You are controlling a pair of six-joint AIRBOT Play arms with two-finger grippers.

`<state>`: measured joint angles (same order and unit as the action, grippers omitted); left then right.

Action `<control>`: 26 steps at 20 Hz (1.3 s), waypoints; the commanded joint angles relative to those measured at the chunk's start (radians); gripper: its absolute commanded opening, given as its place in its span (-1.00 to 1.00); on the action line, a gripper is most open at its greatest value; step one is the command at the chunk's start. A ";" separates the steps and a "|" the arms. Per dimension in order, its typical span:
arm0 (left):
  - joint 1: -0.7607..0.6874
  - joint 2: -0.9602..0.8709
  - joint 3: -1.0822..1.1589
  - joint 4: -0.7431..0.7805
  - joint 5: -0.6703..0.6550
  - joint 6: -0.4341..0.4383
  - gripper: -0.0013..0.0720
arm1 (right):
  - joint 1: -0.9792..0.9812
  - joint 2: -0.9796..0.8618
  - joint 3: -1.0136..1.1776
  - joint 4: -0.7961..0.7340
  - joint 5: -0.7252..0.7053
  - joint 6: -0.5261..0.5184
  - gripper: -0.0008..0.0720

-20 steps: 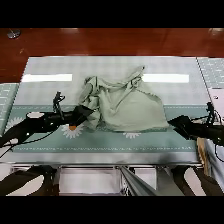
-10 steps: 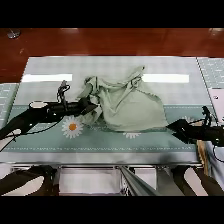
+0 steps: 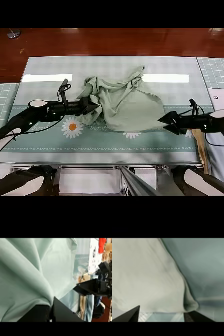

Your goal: Fold the shirts.

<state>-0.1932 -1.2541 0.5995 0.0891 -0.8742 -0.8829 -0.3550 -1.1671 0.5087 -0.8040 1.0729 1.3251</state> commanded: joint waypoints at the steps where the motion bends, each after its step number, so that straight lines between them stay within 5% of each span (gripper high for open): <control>1: 0.000 0.000 0.001 0.000 -0.026 0.000 -0.89 | 0.142 -0.123 0.119 -0.010 -0.062 0.045 0.72; 2: 0.000 0.000 0.001 0.001 -0.051 0.004 -0.89 | 0.176 -0.156 0.156 -0.020 -0.049 0.047 0.67; 5: 0.001 0.004 0.002 0.000 -0.107 0.027 -0.89 | 0.248 -0.229 0.262 -0.025 -0.022 0.058 -0.90; 10: 0.098 0.167 0.144 0.100 -0.185 -0.003 -0.90 | 0.259 -0.203 0.566 -0.075 0.111 0.036 -0.90; 19: 0.365 0.363 1.035 0.791 -0.176 -0.513 -0.90 | 0.258 -0.011 1.493 -0.204 0.172 0.085 -0.91; 23: 0.372 0.377 1.370 1.057 -0.317 -0.619 -0.90 | 0.258 0.183 1.567 -0.313 0.194 0.096 -0.91; 26: 0.372 0.445 1.461 1.116 -0.343 -0.632 -0.90 | 0.258 0.318 1.567 -0.388 0.257 0.106 -0.91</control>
<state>0.1719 -0.8577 1.9266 1.0561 -1.1687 -1.4578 -0.0971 -0.9661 2.0411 -1.0981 1.2850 1.4158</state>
